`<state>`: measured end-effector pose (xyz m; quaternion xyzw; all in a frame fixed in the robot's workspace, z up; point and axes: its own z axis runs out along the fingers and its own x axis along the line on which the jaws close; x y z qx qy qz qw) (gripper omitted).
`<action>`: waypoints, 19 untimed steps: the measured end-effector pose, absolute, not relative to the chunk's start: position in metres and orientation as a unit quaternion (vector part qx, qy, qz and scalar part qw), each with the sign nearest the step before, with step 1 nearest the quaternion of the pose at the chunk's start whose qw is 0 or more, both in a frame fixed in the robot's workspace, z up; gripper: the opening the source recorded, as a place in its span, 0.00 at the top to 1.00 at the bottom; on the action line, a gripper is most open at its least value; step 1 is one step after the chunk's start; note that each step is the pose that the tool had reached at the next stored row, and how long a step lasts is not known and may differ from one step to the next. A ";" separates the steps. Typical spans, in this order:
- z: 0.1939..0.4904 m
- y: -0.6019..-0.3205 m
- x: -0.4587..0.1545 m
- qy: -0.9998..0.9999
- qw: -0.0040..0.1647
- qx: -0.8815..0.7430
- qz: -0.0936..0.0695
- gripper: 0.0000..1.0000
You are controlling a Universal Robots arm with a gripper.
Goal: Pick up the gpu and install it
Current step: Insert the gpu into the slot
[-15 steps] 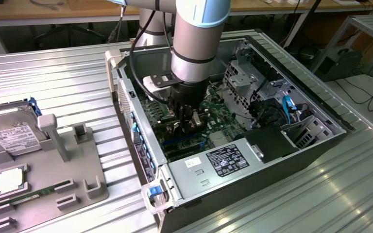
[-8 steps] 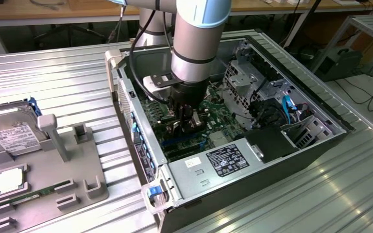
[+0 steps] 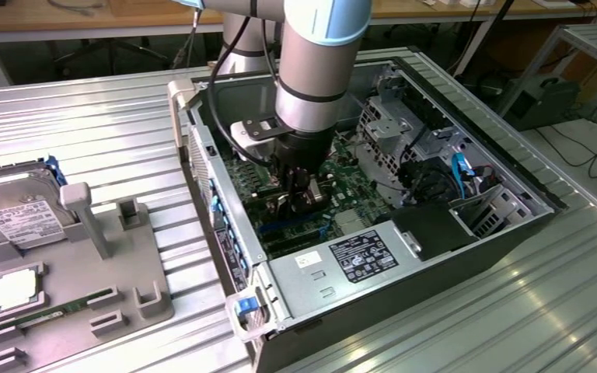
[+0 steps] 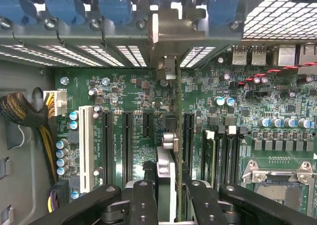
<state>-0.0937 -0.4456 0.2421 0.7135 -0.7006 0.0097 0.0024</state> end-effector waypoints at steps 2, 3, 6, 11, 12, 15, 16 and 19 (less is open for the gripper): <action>0.241 -0.446 -0.094 -0.701 0.002 0.713 0.010 0.72; 0.241 -0.446 -0.094 -0.701 0.002 0.713 0.010 0.72; 0.241 -0.446 -0.094 -0.701 0.002 0.713 0.010 0.72; 0.240 -0.446 -0.094 -0.701 0.002 0.713 0.010 0.72; 0.240 -0.446 -0.094 -0.701 0.002 0.713 0.010 0.72; 0.240 -0.446 -0.094 -0.701 0.002 0.713 0.010 0.72; 0.240 -0.446 -0.094 -0.701 0.002 0.713 0.010 0.72; 0.240 -0.446 -0.094 -0.701 0.002 0.713 0.010 0.72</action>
